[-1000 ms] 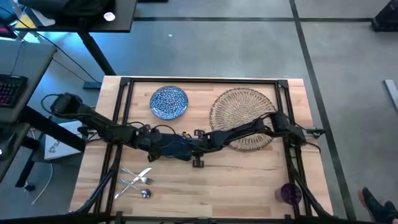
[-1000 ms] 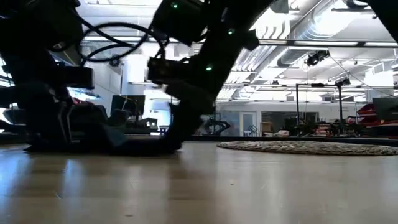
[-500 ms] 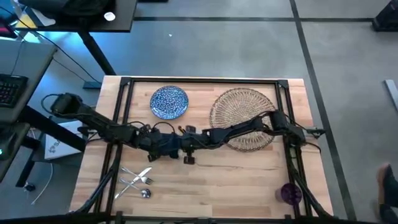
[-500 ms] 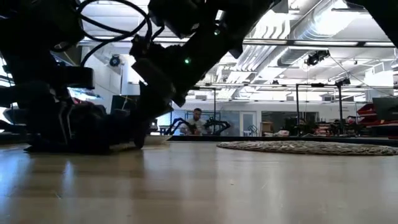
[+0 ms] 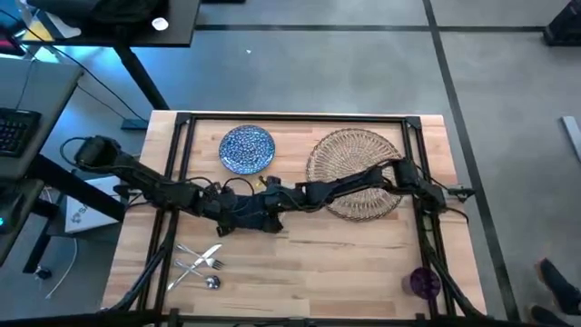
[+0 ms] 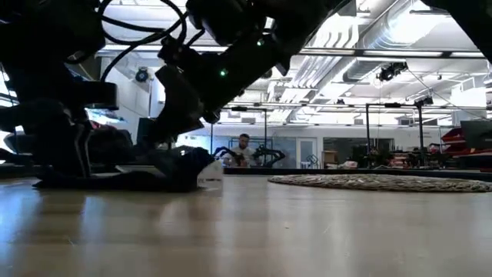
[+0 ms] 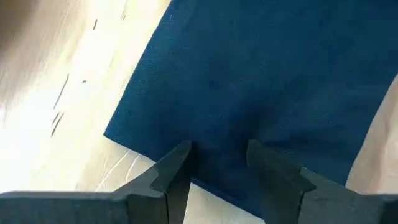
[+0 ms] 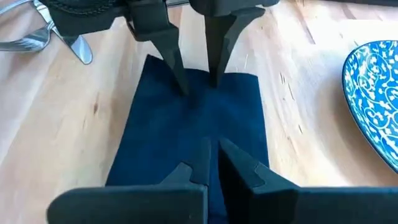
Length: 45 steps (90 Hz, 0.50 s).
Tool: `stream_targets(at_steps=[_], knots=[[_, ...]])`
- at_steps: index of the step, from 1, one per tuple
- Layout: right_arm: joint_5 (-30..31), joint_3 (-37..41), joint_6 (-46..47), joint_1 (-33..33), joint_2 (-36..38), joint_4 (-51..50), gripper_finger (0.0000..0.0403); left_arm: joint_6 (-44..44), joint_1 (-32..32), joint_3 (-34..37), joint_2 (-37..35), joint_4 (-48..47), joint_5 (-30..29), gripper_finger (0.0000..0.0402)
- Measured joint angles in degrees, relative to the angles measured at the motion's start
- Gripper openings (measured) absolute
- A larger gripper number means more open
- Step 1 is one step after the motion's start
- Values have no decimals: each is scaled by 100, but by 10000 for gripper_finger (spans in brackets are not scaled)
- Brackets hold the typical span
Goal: Set table place
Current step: Fold the blue table napkin
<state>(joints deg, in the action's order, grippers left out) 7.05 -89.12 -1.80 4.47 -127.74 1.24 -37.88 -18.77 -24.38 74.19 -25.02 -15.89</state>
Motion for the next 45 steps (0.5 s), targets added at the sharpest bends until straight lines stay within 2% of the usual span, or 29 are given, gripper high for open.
stream_targets(at_steps=[33, 45], knots=[[-148, -7, -18, 4, 11, -584, 0, -3, -1, 0, 0, -4, -12, 137], [-127, -9, 9, 4, 238, -1637, 0, -29, -4, -2, -1, -8, -14, 137]])
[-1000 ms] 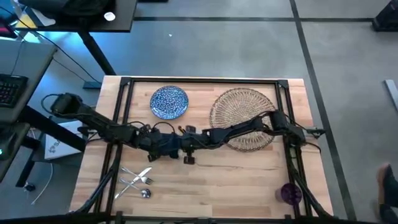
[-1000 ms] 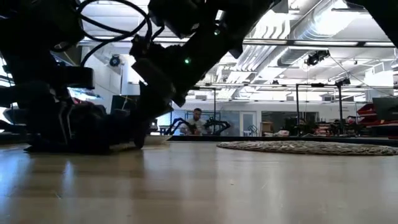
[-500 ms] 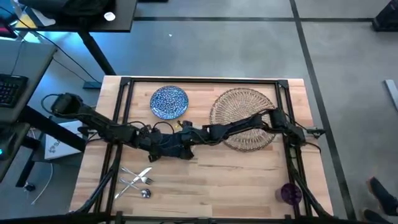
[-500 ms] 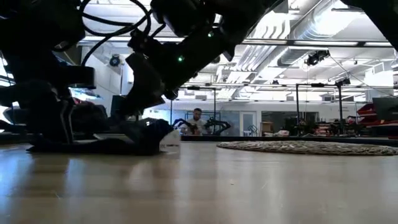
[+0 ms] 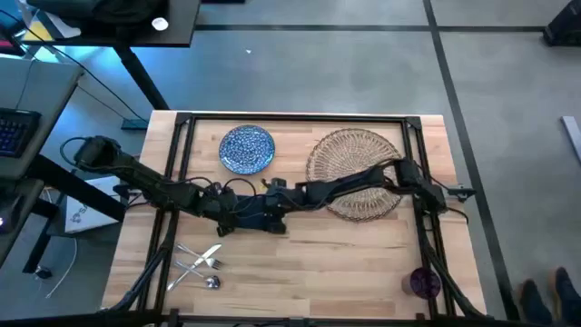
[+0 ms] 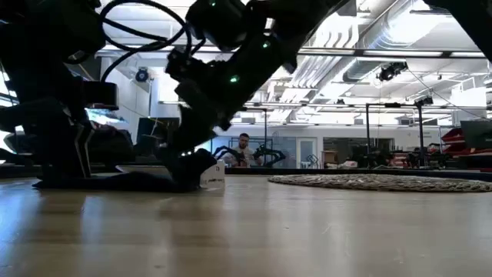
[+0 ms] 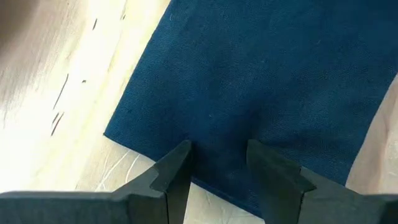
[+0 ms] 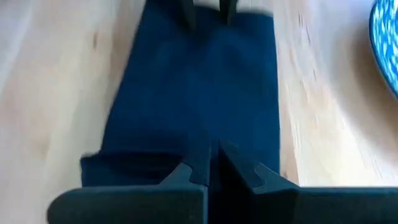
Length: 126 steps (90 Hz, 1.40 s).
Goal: Set table place
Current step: Fold the blue table napkin
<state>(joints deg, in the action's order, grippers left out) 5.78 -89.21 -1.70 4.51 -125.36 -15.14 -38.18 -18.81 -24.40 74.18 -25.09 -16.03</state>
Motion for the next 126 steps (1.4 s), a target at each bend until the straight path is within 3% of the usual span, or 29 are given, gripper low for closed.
stream_targets(at_steps=[17, 26, 40, 57, 71, 90, 96, 111, 126], knots=[[-17, 0, 169, 93, 560, -2021, 0, 2, -2, 0, -1, -3, -22, 137], [-23, 0, 172, 147, 735, -2615, 0, 92, -2, 0, -1, -1, -32, 137], [18, 0, 178, 178, 757, -1952, 0, 149, -2, 0, -1, -10, -65, 137], [27, -2, 25, 183, 275, -677, 0, 166, -2, 0, -3, -24, -61, 137], [22, 4, 350, 170, 11, -1485, 0, 175, 0, -2, -5, -43, -24, 137], [26, 19, 576, 519, 230, -2349, 0, 472, 0, -2, -5, -40, -150, 137], [198, 22, 539, 619, 341, -2254, 0, 763, -4, -2, -5, -23, -210, 137], [1404, 4, 423, 559, 459, -1904, 0, 1620, -7, -272, -5, -197, -405, 137], [1255, 4, 319, 435, 267, -1613, 0, 2090, -50, -984, -58, -821, -1061, 131]])
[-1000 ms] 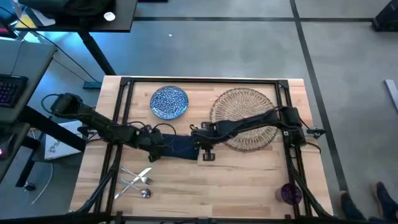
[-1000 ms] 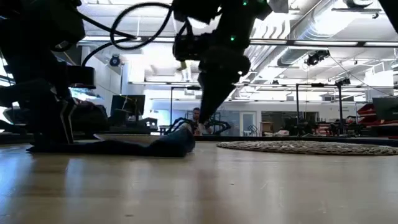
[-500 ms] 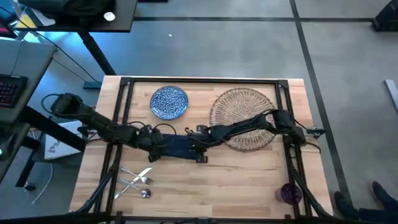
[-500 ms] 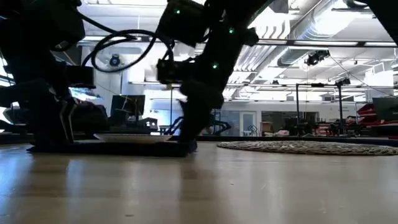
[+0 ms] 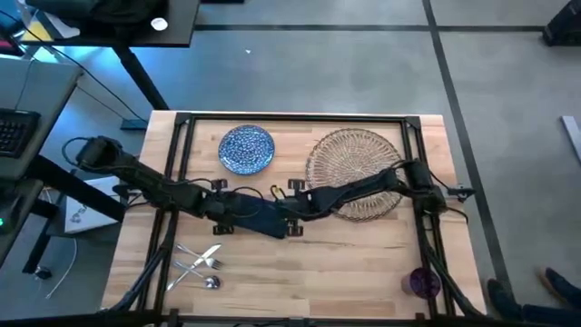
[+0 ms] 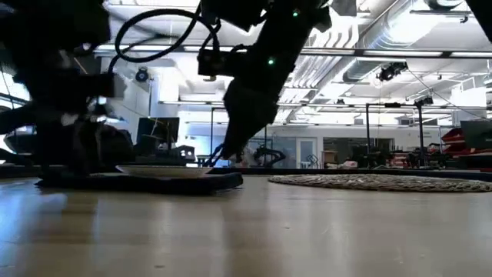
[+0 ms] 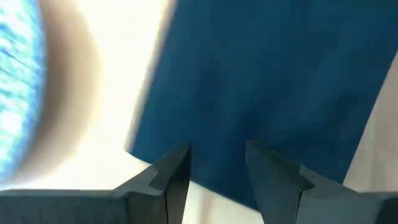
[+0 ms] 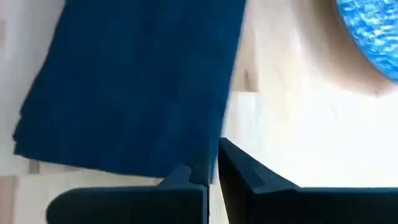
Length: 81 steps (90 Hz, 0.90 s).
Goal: Set table place
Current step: Fold the blue table napkin
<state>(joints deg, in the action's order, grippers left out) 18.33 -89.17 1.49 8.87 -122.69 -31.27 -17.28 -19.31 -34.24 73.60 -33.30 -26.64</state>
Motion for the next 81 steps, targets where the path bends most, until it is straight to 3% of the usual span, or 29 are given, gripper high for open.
stream_targets(at_steps=[8, 20, 32, 38, 48, 60, 81], knots=[[-264, 3, 49, -18, -178, 104, 0, -23, -108, -207, -76, -73, -309, 127], [-890, 2, 349, 97, -416, 708, 0, -140, -355, -271, -132, 800, -308, 125], [-2248, 0, 887, 283, -471, 1517, 0, -766, -680, -266, -114, 874, -32, 124], [-2586, 3, 876, 363, -357, 1767, 0, -1198, -950, -264, -114, 853, 132, 124], [-2566, -5, 565, 402, 5, 1869, 0, -1860, -1472, -266, -116, 1109, 104, 124], [-2124, -4, 29, 305, 181, 1571, 0, -2620, -1899, -97, -111, 1690, -292, 124], [-2038, 0, -45, 155, 223, 1333, 0, -3631, -1948, 493, 328, 3058, -555, 124]])
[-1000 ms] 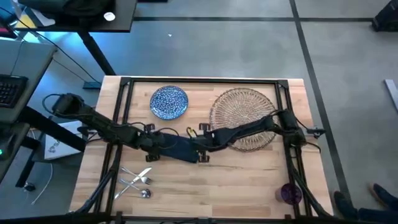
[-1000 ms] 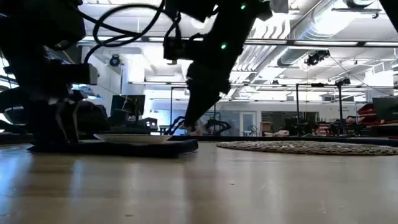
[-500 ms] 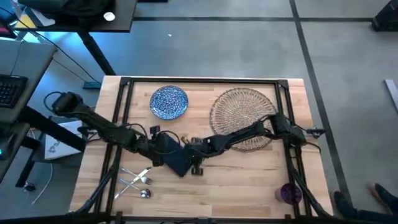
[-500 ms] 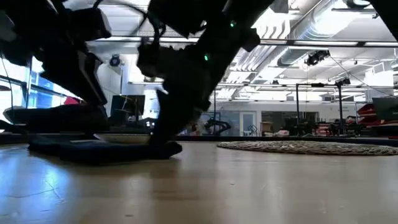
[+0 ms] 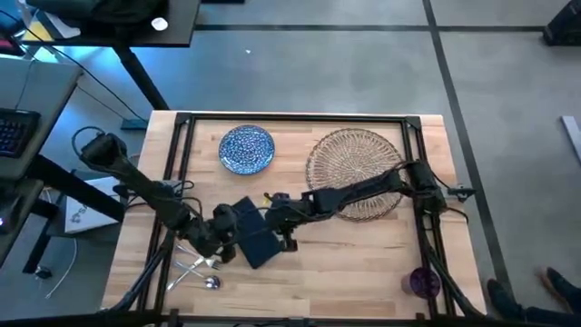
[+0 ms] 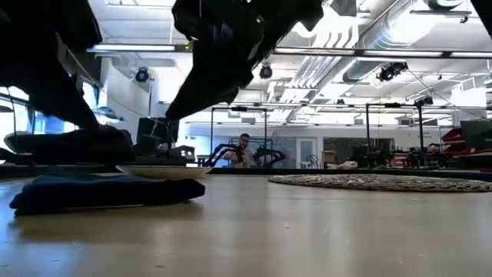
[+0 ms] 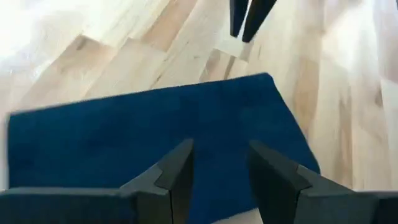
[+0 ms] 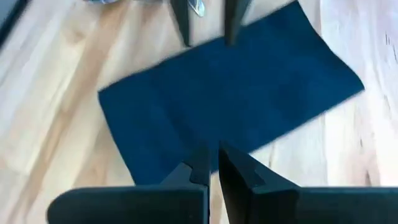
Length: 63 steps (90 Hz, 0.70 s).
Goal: Set table place
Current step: Fold the blue table napkin
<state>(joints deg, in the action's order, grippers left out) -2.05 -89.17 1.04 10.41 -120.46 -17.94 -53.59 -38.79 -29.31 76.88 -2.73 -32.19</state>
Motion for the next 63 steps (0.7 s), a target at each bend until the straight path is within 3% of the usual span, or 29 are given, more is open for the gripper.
stream_targets(at_steps=[11, 25, 49, 63], knots=[[-4, 0, -2, 7, 0, -105, 0, -252, 20, 78, 512, 76, 307, 124], [-7, 0, -2, 11, -2, -128, 0, -629, 175, 45, 699, -910, 684, 124], [-6, 0, 30, -35, -4, -107, 0, -741, 816, 60, 142, -3621, 659, 124], [-6, 0, 42, -43, -4, -105, 0, -271, 985, 107, -404, -3748, 861, 124]])
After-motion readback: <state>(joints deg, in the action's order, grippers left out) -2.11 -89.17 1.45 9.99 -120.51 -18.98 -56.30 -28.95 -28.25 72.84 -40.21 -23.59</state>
